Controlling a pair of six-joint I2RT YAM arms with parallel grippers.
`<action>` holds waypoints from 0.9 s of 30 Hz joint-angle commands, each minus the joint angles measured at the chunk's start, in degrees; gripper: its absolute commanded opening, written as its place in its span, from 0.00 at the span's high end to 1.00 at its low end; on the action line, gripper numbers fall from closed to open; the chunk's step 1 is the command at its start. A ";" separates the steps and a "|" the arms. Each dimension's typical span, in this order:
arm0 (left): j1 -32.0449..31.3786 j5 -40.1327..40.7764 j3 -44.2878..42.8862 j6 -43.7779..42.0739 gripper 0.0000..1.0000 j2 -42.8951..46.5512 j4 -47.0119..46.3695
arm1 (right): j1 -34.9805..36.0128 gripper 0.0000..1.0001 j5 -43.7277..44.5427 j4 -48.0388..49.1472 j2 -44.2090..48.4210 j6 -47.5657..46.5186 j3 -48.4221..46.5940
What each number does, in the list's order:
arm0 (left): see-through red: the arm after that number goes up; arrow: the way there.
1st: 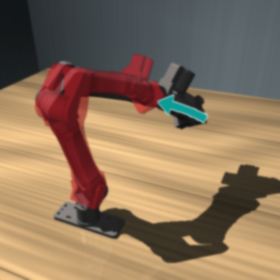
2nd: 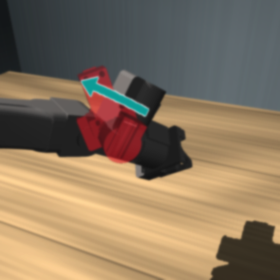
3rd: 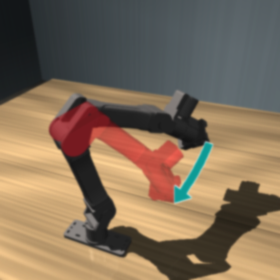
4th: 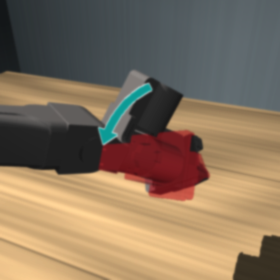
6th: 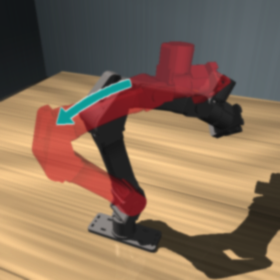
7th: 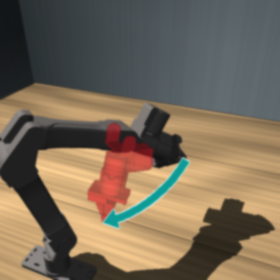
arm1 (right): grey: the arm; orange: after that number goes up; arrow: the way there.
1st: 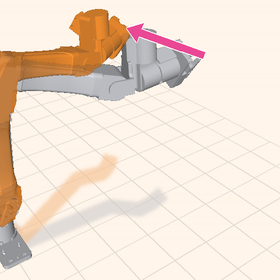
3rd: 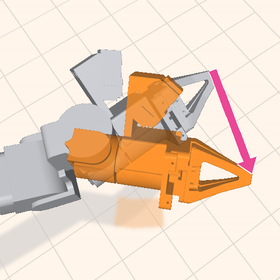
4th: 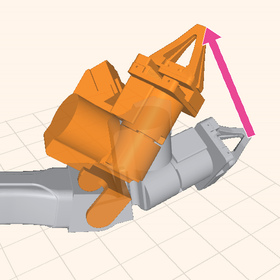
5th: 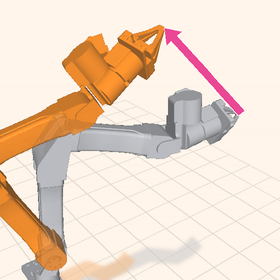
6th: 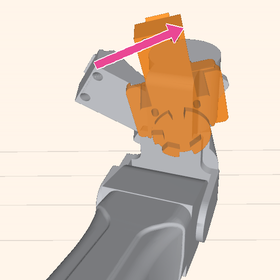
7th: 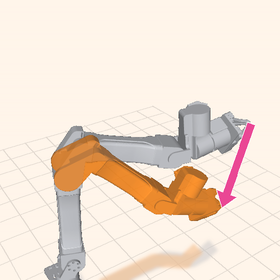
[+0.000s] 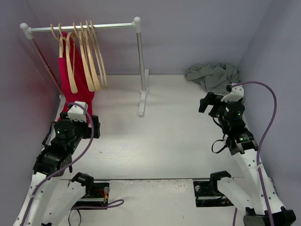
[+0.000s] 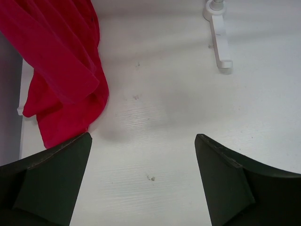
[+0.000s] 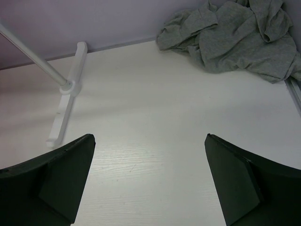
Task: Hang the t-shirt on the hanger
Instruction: Move the T-shirt to the center of the board.
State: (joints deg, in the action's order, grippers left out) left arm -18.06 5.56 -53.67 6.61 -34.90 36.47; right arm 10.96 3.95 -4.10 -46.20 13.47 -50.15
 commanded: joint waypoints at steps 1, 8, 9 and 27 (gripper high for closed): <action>-0.30 -0.73 -2.50 2.09 0.13 -2.81 -3.95 | 0.29 0.00 3.00 4.27 -0.84 -0.73 -1.44; -0.30 -4.65 -3.66 5.77 0.13 -5.92 -3.32 | 0.19 0.00 11.26 4.55 -9.81 -0.73 -2.14; -0.30 -5.55 -3.83 6.39 0.13 -6.27 -3.23 | 0.08 0.00 11.98 4.67 -11.97 -0.74 -2.79; -0.30 -12.85 -1.54 13.33 0.13 -9.92 -2.19 | -9.54 0.25 7.10 6.91 -71.13 -9.18 -43.19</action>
State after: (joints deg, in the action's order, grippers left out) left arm -18.06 -5.74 -54.84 18.24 -44.66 36.38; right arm 2.32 12.85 0.32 -113.16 9.33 -84.49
